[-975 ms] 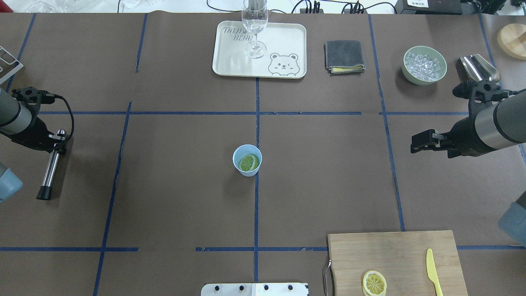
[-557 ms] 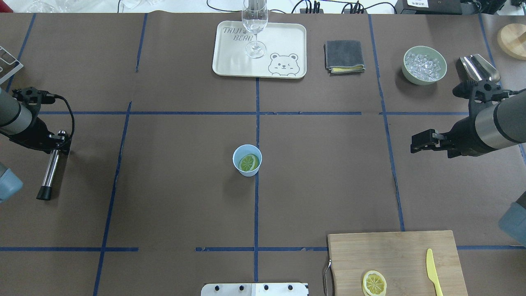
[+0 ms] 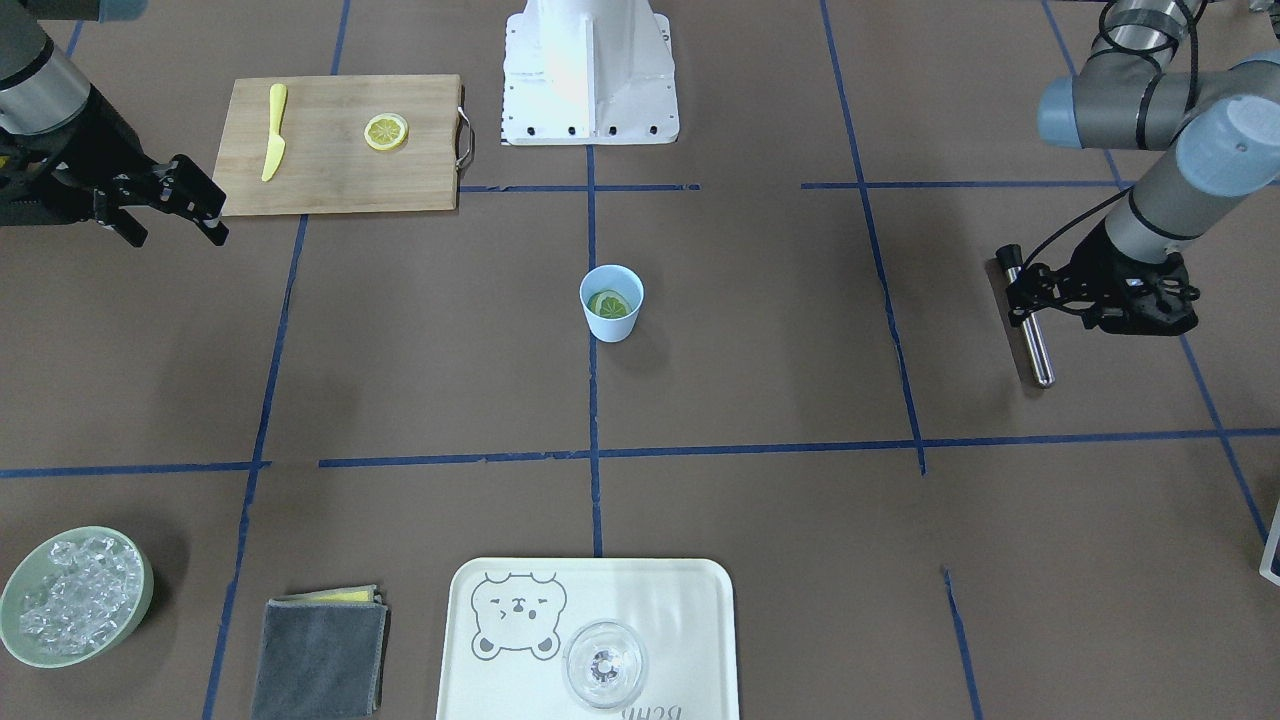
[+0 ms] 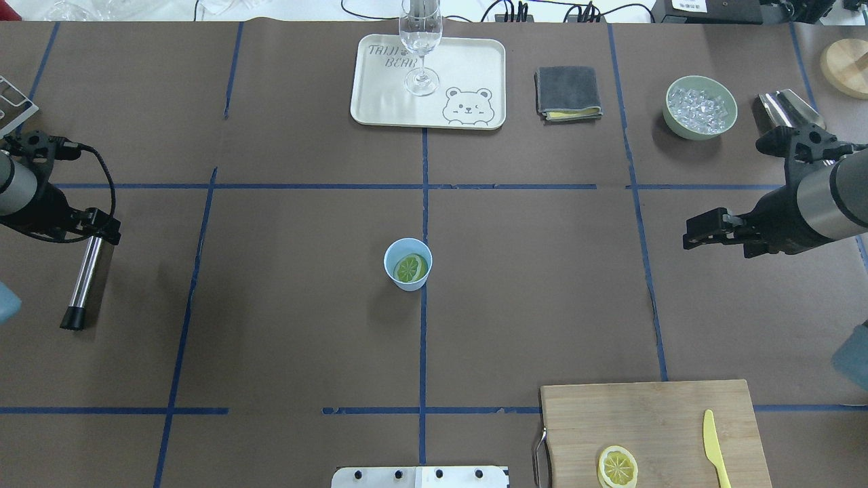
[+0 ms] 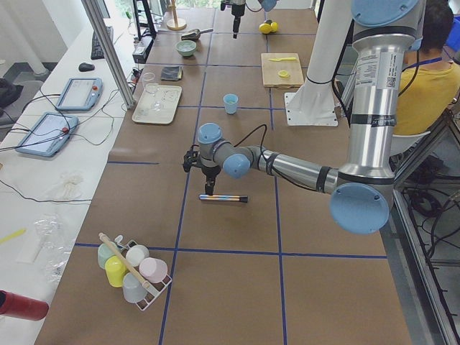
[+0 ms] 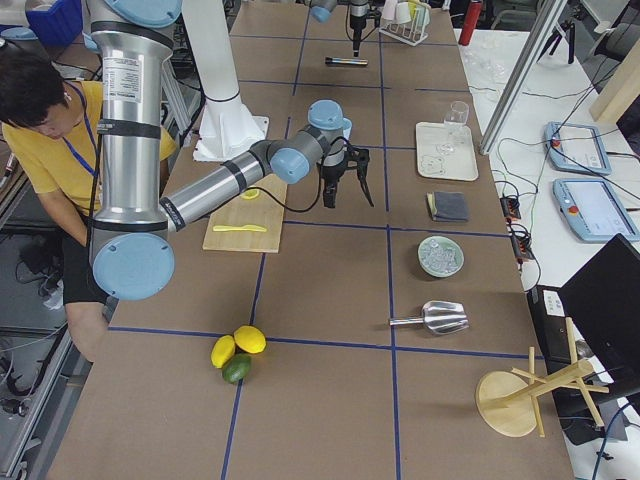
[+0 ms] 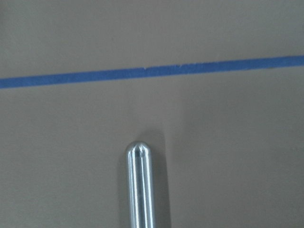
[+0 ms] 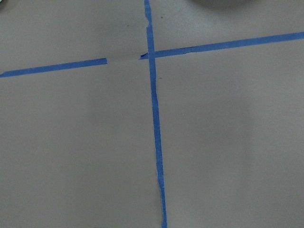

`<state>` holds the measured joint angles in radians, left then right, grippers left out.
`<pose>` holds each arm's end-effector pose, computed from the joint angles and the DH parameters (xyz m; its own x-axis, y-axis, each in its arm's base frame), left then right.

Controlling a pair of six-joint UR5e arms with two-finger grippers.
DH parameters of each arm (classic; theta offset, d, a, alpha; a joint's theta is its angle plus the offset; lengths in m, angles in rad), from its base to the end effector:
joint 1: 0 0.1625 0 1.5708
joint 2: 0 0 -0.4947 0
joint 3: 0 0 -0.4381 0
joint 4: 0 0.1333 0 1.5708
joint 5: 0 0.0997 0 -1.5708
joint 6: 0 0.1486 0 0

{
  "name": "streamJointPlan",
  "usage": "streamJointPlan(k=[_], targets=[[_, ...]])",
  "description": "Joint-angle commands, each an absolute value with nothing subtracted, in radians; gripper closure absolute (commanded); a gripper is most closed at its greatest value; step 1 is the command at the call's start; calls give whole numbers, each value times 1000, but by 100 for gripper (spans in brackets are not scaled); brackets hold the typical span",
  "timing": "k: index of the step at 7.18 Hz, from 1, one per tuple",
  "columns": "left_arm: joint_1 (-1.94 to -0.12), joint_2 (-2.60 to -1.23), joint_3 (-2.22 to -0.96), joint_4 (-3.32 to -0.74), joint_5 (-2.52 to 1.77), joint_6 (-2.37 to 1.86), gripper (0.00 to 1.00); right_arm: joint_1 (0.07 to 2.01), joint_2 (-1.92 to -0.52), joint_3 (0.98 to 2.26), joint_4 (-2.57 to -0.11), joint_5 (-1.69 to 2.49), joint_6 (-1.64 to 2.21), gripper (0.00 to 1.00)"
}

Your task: Squeeze lemon into cup

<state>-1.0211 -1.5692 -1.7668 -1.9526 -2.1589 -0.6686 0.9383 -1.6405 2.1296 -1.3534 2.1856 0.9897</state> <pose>0.2597 -0.5211 0.6219 0.7043 0.1001 -0.7028 -0.0019 0.9903 0.1392 -0.2613 -0.4370 0.4778 0.6160 0.0819 0.7835 -0.1189 0.9929 -0.0104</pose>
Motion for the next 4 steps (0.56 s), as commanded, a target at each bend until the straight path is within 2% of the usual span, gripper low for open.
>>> streamJointPlan(k=[1,4], targets=[[-1218,-1484,-1838,-1954,-2288,-473,0,1076,-1701,2097,-1365,2271,795,0],[-1450,-1376,-1794,-1944,-2378,-138,0,1319,-1764,1955,-1370,2376,425,0]])
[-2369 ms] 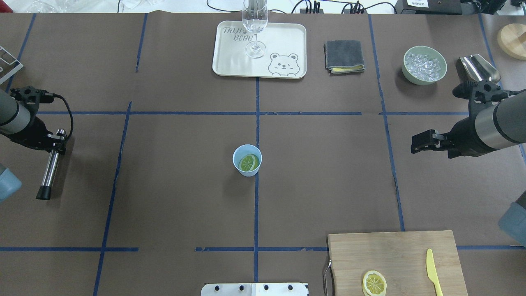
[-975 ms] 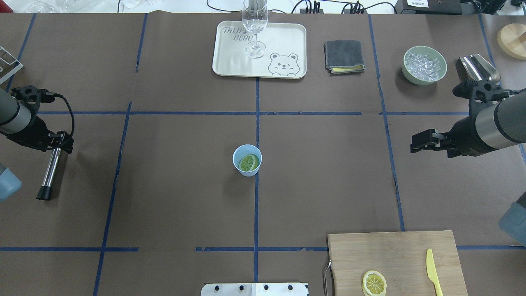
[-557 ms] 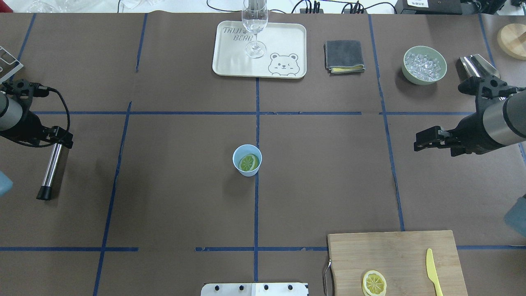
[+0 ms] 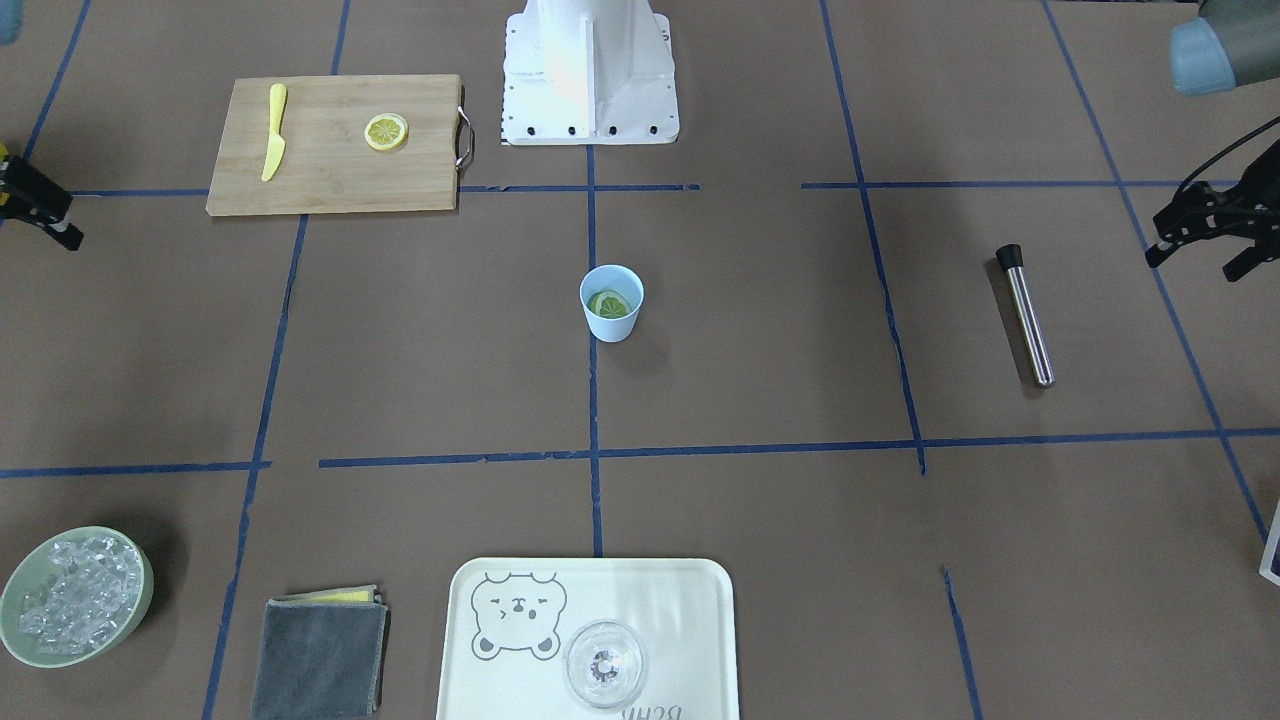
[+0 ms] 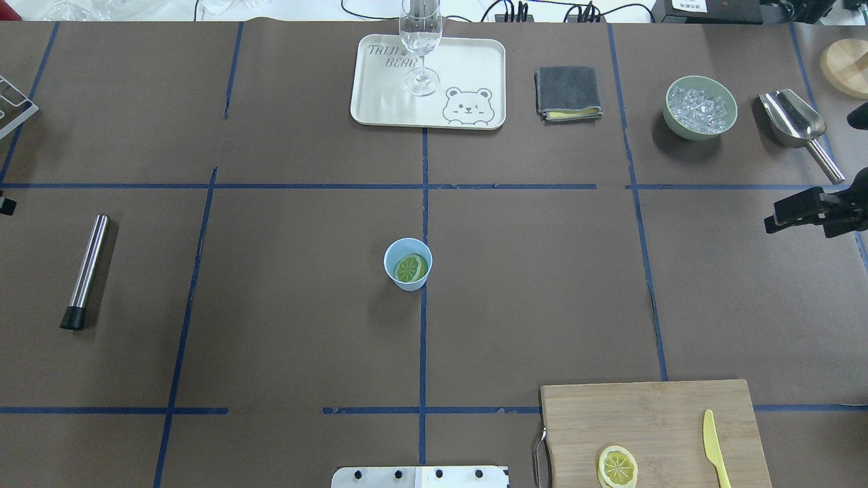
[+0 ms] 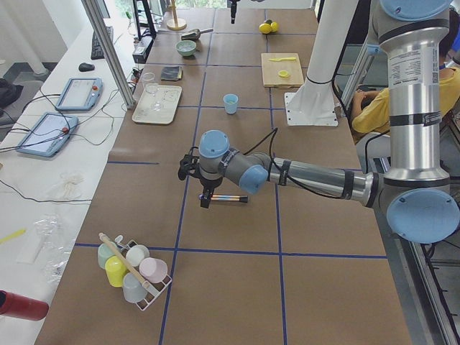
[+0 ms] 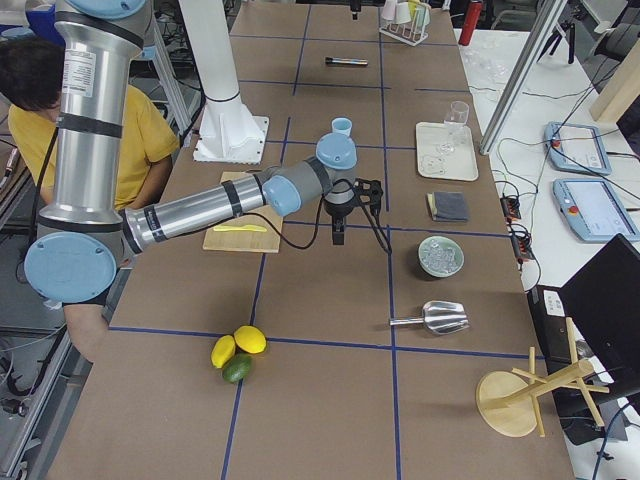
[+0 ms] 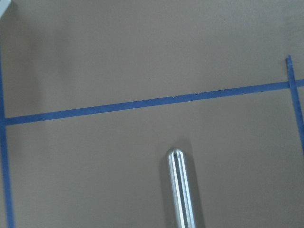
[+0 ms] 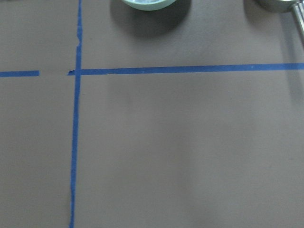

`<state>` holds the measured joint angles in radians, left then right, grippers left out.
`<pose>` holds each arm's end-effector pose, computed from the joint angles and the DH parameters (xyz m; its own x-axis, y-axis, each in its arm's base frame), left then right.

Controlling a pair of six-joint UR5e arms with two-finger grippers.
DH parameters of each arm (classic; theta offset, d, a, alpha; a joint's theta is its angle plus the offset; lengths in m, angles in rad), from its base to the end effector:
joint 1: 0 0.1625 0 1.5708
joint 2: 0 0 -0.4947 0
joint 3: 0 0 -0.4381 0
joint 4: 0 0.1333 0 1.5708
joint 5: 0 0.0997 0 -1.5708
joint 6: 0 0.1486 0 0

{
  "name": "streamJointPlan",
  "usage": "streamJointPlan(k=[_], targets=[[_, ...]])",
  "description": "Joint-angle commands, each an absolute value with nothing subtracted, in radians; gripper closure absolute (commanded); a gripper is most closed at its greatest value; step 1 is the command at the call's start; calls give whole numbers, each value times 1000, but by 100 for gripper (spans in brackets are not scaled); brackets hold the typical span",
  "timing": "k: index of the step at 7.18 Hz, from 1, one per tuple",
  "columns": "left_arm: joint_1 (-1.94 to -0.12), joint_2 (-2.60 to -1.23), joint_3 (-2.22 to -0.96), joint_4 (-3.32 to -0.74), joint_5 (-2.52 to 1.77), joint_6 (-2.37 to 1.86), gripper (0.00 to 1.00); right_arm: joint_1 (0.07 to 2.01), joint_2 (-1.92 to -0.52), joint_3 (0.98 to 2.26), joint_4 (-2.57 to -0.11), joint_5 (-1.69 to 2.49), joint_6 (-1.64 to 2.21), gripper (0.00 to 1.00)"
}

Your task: Squeeze lemon into cup

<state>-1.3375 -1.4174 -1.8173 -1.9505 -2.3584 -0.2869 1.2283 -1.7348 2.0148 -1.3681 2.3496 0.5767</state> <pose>0.0877 -0.4901 0.6586 0.6451 0.2125 -0.7340 -0.0243 0.9658 0.2582 -0.1332 -0.4596 0.5769 0.6324 -0.0029 0.7746 -0.0565 0.9972 0.0499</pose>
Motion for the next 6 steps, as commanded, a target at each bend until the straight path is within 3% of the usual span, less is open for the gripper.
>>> streamJointPlan(k=[1,3,5,6], targets=[[-1529,-1356,-1732,-1944,-2387,-14,0,1410,-1767,1933,-1464,2378,268,0],[-1549,-1335,-1720,-1937,-2416,18,0,1540,-1747,1942,-1755,2378,-78,0],[-1601,-1333,-1800,-1739,-2422,24,0,1552,-1739,1930,-1805,2376,-106,0],[-1606,-1269,-1799,-1761,-2422,73,0,1552,-1744,1931,-1805,2376,-107,0]])
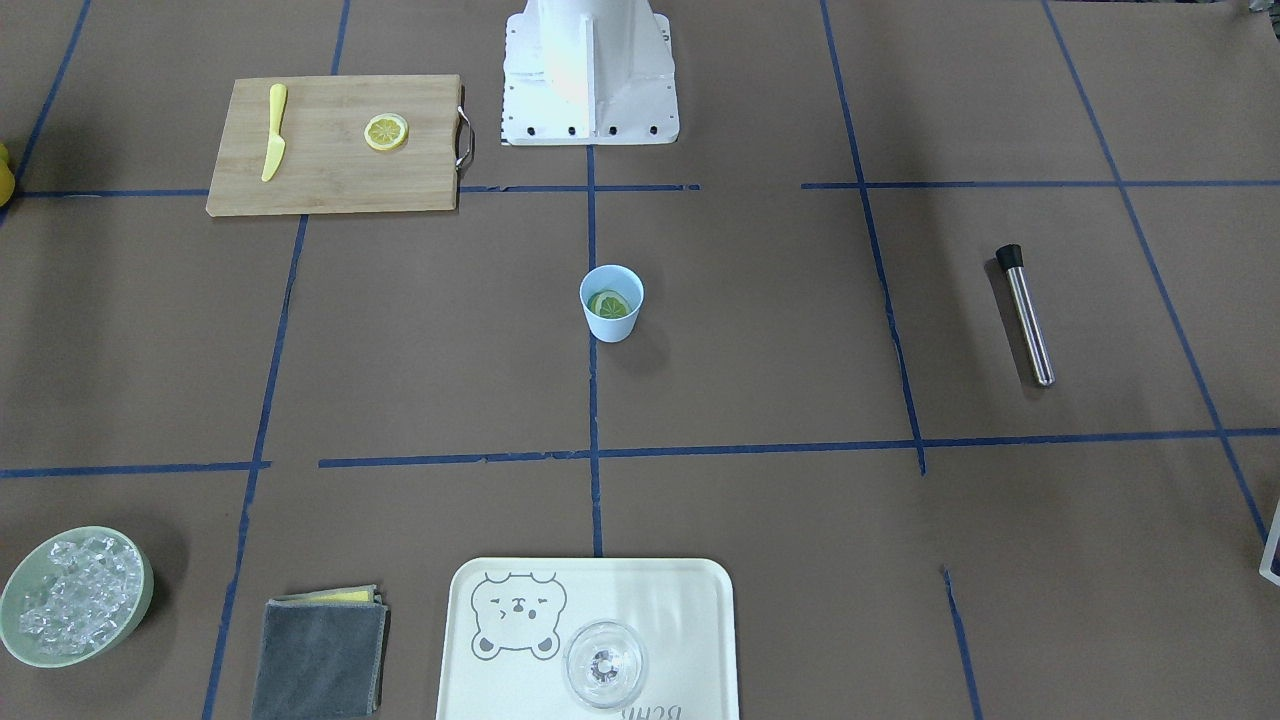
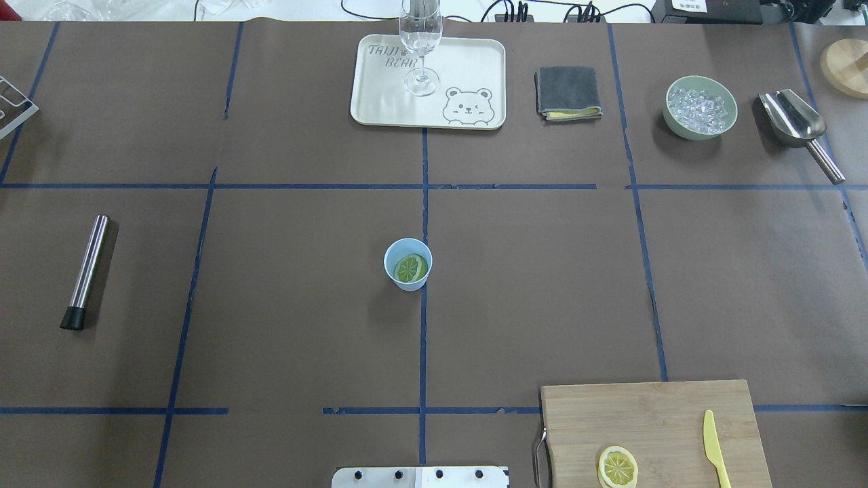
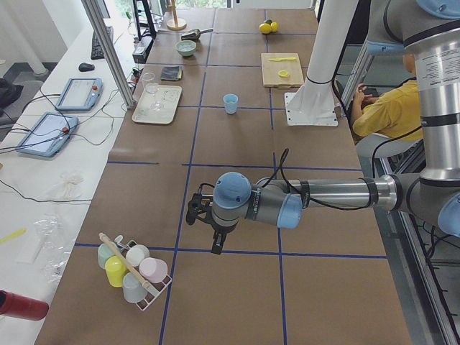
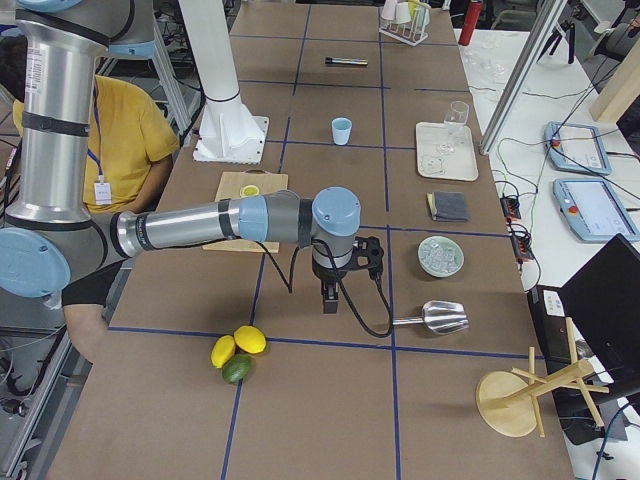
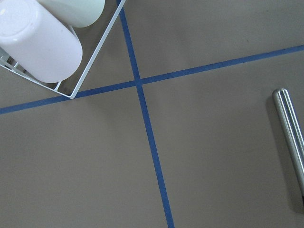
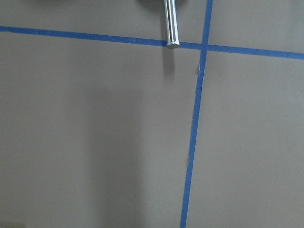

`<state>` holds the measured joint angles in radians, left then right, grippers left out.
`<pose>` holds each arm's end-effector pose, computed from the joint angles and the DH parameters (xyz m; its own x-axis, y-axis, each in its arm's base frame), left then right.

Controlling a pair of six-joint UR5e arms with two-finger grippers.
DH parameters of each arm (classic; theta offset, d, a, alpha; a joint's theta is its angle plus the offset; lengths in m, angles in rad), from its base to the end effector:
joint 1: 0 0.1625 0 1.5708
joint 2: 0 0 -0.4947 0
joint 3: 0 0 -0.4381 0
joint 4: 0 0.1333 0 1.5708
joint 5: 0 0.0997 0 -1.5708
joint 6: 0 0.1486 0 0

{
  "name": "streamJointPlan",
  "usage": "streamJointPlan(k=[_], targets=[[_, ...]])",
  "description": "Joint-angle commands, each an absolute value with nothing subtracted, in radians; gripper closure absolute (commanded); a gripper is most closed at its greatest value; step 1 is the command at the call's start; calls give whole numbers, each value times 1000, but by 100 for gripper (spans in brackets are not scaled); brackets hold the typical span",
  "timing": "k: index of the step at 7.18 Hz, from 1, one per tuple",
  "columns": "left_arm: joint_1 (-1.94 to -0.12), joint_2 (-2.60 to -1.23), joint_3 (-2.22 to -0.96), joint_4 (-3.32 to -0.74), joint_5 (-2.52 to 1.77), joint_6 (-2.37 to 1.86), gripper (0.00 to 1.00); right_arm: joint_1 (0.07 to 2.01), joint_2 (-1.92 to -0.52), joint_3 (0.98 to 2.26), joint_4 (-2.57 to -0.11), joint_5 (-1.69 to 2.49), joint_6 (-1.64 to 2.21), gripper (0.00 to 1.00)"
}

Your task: Squeeze lemon into cup

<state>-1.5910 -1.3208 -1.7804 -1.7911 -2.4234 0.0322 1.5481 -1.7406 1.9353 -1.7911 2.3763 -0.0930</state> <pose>-0.0301 -0.4304 0.7379 0.6609 0.1530 -0.7347 -0.0014 0.9792 0.2027 0.0161 -0.4437 0.6708 0.6879 -0.0901 0.7202 0.0870 0.9953 0.0415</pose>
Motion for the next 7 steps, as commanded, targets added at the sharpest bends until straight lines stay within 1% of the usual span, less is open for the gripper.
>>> streamJointPlan(k=[1,3,4,6,7], targets=[[-1605,-1264,-1796,-1776,-2418,72,0,1552,-1743,1916,-1804,2373,-118,0],[-1597,-1275,-1805,-1763,-2346,31,0,1552,-1740,1919,-1798,2376,-127,0],[-1597,-1278,-1846,-1712,-2348,-67,0,1552,-1735,1916,-1798,2369,-130,0],[-1580,-1293,-1896,-1636,-2342,-97,0,1549,-1740,1919,-1795,2373,-135,0],[-1512,-1302,-1955,-1579,-2339,-91,0,1549,-1740,1921,-1796,2375,-138,0]])
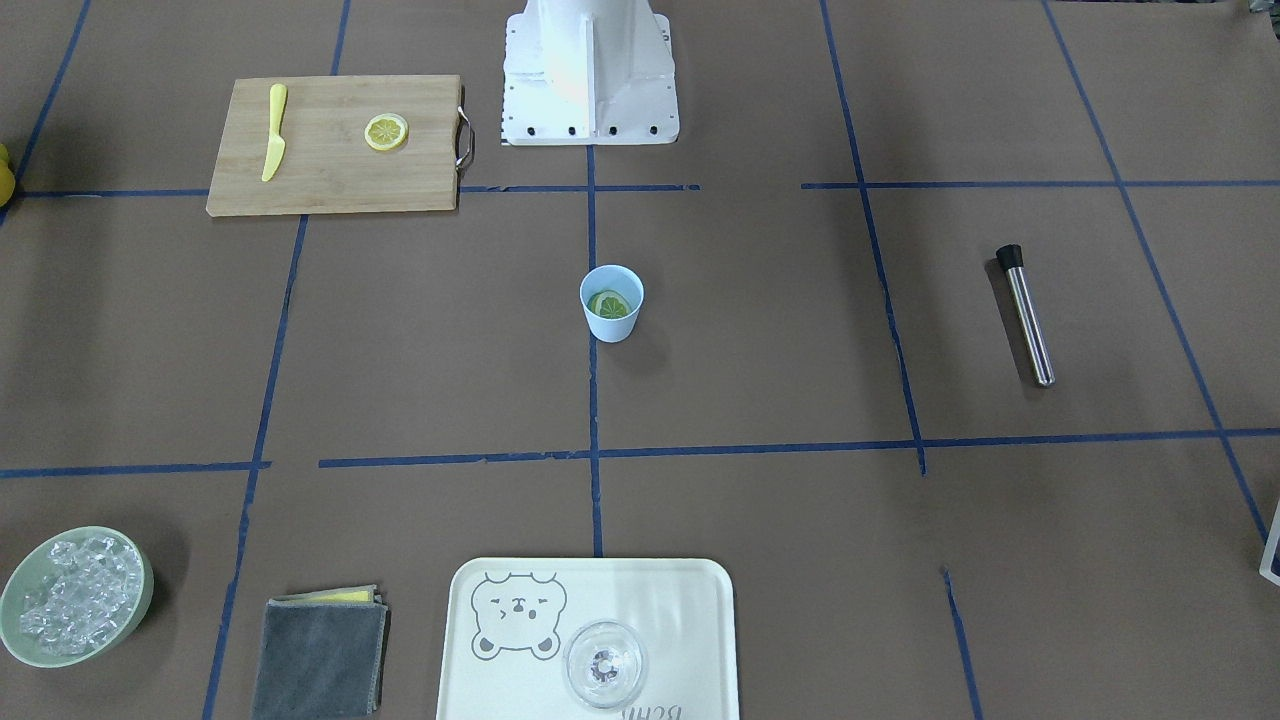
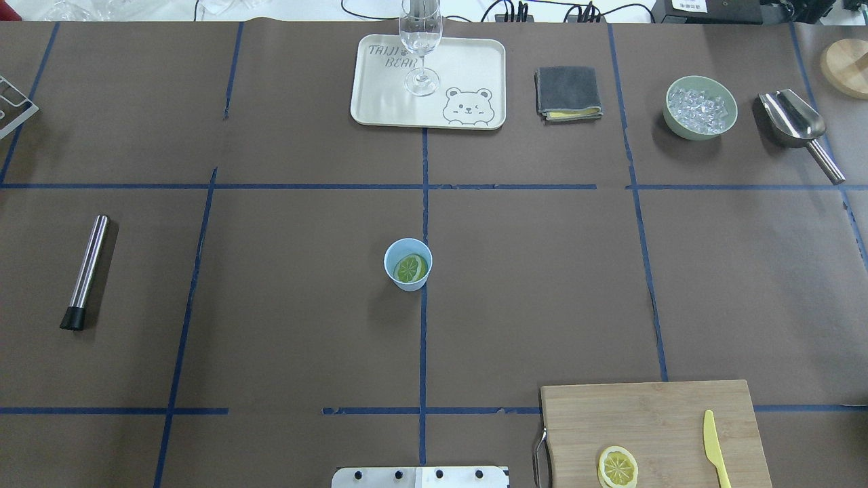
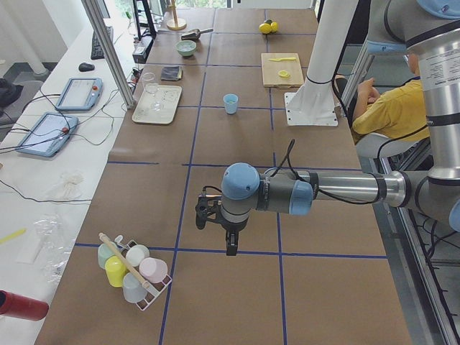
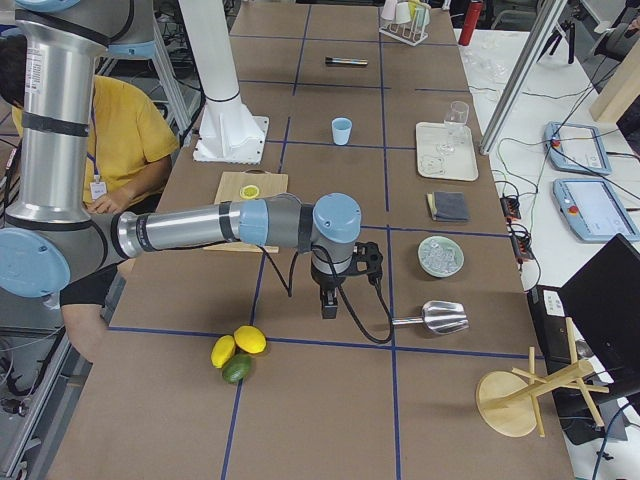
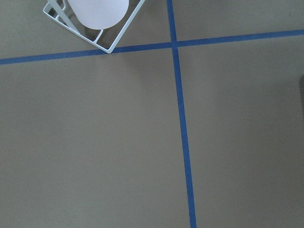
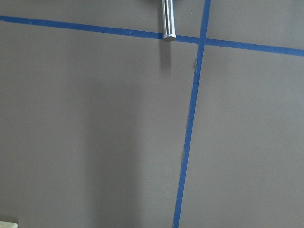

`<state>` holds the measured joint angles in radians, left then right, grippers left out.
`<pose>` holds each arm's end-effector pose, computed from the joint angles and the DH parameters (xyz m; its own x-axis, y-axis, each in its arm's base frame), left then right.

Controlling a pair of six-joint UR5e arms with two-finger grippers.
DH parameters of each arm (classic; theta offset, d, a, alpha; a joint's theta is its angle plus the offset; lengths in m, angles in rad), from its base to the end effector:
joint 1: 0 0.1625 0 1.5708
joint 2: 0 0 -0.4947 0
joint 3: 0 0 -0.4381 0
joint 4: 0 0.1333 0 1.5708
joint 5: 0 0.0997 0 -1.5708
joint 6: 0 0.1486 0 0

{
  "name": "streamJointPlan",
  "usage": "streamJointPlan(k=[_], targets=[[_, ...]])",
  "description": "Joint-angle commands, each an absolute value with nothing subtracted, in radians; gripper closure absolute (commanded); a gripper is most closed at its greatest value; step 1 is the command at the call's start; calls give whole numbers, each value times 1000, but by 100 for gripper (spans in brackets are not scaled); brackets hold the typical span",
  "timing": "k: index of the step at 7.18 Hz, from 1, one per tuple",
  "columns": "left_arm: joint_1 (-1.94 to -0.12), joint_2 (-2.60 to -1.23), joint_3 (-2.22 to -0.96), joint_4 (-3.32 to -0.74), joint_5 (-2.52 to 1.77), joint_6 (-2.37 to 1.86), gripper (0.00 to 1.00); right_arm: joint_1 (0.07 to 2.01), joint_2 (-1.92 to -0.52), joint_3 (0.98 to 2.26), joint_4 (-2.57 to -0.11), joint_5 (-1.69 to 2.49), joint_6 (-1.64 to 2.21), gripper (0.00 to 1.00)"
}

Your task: Squeeze lemon into cup

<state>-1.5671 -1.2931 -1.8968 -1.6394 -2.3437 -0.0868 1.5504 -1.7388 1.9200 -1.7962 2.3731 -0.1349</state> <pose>-0.0280 -0.4135 0.7111 0.7132 -0.0023 -0.7009 0.0584 0.9967 0.0561 0.0174 -0.4437 0.6789 0.6865 -0.1169 0.7177 0.1137 0.9921 0.0528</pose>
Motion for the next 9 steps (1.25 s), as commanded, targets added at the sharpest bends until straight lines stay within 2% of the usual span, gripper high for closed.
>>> streamJointPlan(k=[1,3,6,9], targets=[[-1499,-1287,-1965,-1563,-2335,-21,0,1549,-1738,1922,-1796,2372,-140,0],[-1494,-1299,-1953,-1548,-2312,141,0,1549,-1736,1922,-1796,2370,-141,0],[-1508,-1359,-1919,-1389,-2312,159,0,1549,-1738,1917,-1796,2373,-141,0],[-1516,-1358,-1896,-1393,-2327,157,0,1549,-1738,1917,-1798,2368,-138,0]])
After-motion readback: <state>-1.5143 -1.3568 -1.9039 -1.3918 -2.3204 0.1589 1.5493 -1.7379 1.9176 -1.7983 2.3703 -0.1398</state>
